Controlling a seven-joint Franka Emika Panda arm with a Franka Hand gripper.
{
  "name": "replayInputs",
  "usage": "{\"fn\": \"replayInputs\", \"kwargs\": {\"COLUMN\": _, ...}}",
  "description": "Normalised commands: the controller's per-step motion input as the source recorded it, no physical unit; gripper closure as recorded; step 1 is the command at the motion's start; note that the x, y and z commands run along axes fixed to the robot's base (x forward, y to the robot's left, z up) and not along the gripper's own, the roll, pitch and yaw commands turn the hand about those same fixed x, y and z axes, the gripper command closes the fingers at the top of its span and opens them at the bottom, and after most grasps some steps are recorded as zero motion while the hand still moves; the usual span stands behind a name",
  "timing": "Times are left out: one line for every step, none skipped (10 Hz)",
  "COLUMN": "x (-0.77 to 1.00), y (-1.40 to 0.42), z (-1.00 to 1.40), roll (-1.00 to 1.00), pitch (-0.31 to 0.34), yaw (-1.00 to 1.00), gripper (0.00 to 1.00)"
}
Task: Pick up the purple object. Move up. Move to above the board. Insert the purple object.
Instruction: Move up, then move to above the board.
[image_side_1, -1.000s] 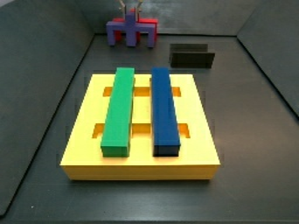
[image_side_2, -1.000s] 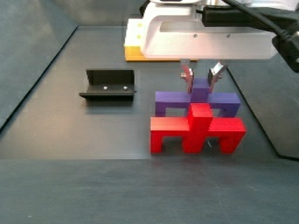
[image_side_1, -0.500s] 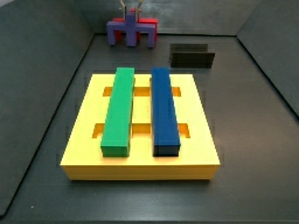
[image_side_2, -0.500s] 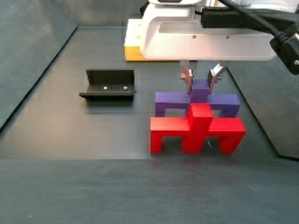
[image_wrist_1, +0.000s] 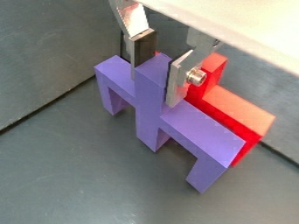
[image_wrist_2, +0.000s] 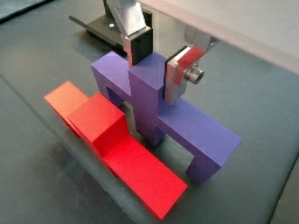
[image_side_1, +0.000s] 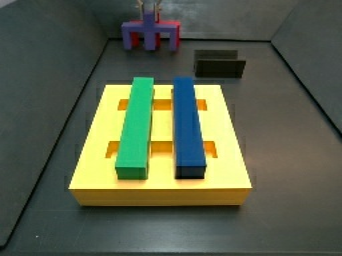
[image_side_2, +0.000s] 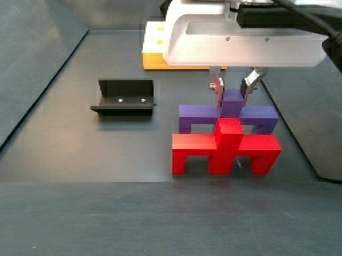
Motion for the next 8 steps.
{"fn": "replayInputs", "kwargs": {"x": -0.02, "y": 0.01, "z": 0.83, "roll": 0.03, "pitch": 0.021, "yaw": -0.06, "gripper": 1.00}}
{"fn": "replayInputs", "kwargs": {"x": -0.06, "y": 0.01, "z": 0.61, "roll": 0.05, "pitch": 0.056, "yaw": -0.05, "gripper": 1.00}}
{"fn": "replayInputs", "kwargs": {"x": 0.00, "y": 0.00, "z": 0.23, "roll": 0.07, "pitch": 0.042, "yaw": -0.01, "gripper": 1.00}}
{"fn": "replayInputs", "kwargs": {"x": 0.00, "y": 0.00, "z": 1.40, "roll": 0.00, "pitch": 0.000, "yaw": 0.00, "gripper": 1.00}}
{"fn": "replayInputs", "kwargs": {"x": -0.03, "y": 0.00, "z": 1.40, "roll": -0.03, "pitch": 0.016, "yaw": 0.01, "gripper": 1.00}}
{"fn": "replayInputs", "kwargs": {"x": -0.07, "y": -0.01, "z": 1.40, "roll": -0.01, "pitch": 0.028, "yaw": 0.00, "gripper": 1.00}}
{"fn": "replayInputs", "kwargs": {"x": 0.01, "y": 0.00, "z": 1.40, "roll": 0.00, "pitch": 0.015, "yaw": 0.00, "gripper": 1.00}}
{"fn": "replayInputs", "kwargs": {"x": 0.05, "y": 0.01, "z": 0.71, "roll": -0.01, "pitch": 0.069, "yaw": 0.00, "gripper": 1.00}}
